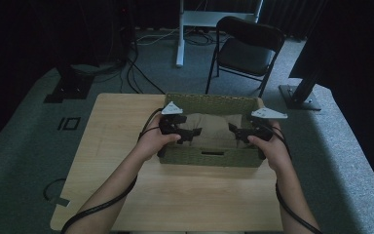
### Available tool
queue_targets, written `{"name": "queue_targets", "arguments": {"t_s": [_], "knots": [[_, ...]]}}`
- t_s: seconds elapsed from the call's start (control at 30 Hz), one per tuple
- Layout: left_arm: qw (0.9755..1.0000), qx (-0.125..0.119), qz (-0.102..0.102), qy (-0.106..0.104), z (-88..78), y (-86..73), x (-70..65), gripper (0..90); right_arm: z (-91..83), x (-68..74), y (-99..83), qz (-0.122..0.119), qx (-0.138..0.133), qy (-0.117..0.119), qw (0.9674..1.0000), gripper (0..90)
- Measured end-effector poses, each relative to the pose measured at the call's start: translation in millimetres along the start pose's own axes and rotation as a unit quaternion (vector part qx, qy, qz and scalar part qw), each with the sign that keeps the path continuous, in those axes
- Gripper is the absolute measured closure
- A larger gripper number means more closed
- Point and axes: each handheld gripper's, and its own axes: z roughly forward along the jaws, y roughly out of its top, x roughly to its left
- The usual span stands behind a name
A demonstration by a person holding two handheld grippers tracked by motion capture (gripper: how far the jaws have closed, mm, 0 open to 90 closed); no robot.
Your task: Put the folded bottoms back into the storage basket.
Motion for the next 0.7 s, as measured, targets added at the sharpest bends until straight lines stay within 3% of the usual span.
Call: {"name": "queue_targets", "arguments": {"t_s": [0.33, 0.7], "knots": [[0.9999, -0.008, 0.003, -0.008, -7.8, -14.6, -7.8, 18.5, -13.9, 7.0, -14.1, -0.012, -0.007, -0.003, 0.9999, 14.2], [0.9994, -0.024, 0.016, -0.017, -19.9, -28.2, -22.3, 18.2, -33.0, 19.6, -32.1, -0.016, -0.023, 0.011, 0.9995, 14.2]]}}
